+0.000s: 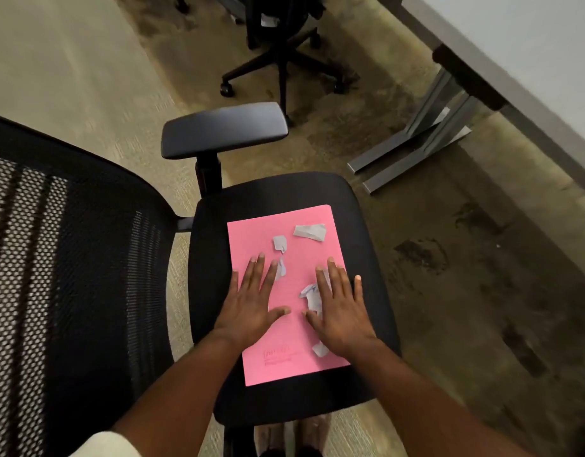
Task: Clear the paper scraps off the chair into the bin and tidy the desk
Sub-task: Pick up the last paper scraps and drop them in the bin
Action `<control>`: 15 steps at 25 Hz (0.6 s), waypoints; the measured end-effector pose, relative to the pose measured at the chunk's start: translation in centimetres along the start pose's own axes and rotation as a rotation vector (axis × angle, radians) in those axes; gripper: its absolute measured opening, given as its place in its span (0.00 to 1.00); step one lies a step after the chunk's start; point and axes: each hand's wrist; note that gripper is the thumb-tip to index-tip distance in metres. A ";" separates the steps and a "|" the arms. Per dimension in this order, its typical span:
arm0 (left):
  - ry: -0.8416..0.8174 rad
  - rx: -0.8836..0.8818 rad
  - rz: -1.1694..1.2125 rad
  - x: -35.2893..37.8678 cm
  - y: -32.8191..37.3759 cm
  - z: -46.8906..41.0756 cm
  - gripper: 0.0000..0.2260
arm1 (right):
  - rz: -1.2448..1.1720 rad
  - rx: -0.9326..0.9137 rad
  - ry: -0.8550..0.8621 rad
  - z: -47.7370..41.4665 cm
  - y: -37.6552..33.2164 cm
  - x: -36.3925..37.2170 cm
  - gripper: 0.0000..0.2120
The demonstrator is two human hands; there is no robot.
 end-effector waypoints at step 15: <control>0.244 0.078 -0.027 0.8 0.1 -7.2 0.22 | -0.050 -0.033 0.123 -2.2 1.4 0.1 0.28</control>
Point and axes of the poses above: each hand's wrist, its own z-axis away from the middle knuckle, its own x-axis out of the palm, y = z × x, and after that the axes turned 1 degree about -x, right-handed
